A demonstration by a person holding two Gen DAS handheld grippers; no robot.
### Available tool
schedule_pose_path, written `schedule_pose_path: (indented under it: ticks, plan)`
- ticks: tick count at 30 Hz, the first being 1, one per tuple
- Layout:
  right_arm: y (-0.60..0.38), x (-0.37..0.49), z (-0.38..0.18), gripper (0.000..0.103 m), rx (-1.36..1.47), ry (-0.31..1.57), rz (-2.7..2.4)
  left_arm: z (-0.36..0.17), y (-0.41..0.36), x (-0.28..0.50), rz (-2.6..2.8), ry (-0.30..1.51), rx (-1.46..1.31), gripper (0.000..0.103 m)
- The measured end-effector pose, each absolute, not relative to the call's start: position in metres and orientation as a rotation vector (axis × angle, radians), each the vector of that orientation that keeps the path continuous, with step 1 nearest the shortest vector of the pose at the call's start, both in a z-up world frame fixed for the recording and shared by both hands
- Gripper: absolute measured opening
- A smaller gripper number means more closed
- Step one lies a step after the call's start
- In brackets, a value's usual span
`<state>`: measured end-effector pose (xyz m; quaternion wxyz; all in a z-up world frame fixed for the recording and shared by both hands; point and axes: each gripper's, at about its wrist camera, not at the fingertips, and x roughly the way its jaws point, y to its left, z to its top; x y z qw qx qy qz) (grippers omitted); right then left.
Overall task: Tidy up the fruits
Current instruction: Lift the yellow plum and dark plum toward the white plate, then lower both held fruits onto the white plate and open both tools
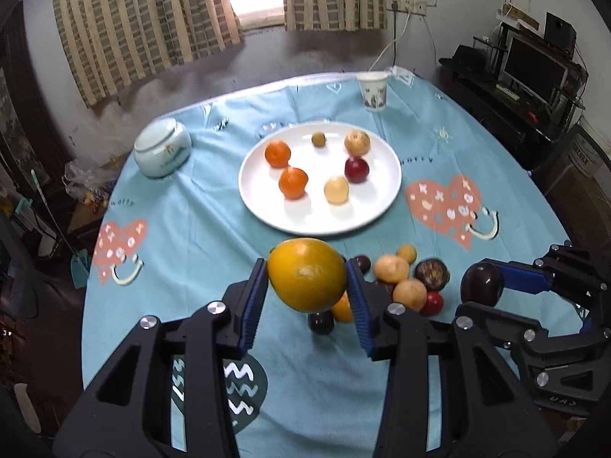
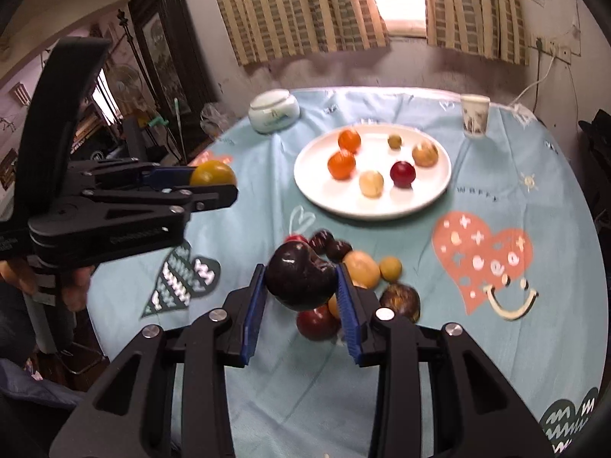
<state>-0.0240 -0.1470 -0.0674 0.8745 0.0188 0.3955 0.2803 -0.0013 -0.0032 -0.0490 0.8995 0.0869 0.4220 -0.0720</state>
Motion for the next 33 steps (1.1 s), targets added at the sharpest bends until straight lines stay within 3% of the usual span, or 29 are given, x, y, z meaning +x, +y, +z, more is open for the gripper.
schedule_pose_path:
  ticks: [8, 33]
  plan:
    - [-0.152, -0.02, -0.035, 0.037, 0.054, 0.751, 0.588, -0.027, -0.014, 0.003, -0.144, 0.82, 0.195, 0.042]
    - [-0.147, 0.004, -0.059, 0.037, 0.084, 0.827, 0.604, -0.052, -0.014, 0.036, -0.144, 0.892, 0.185, 0.042]
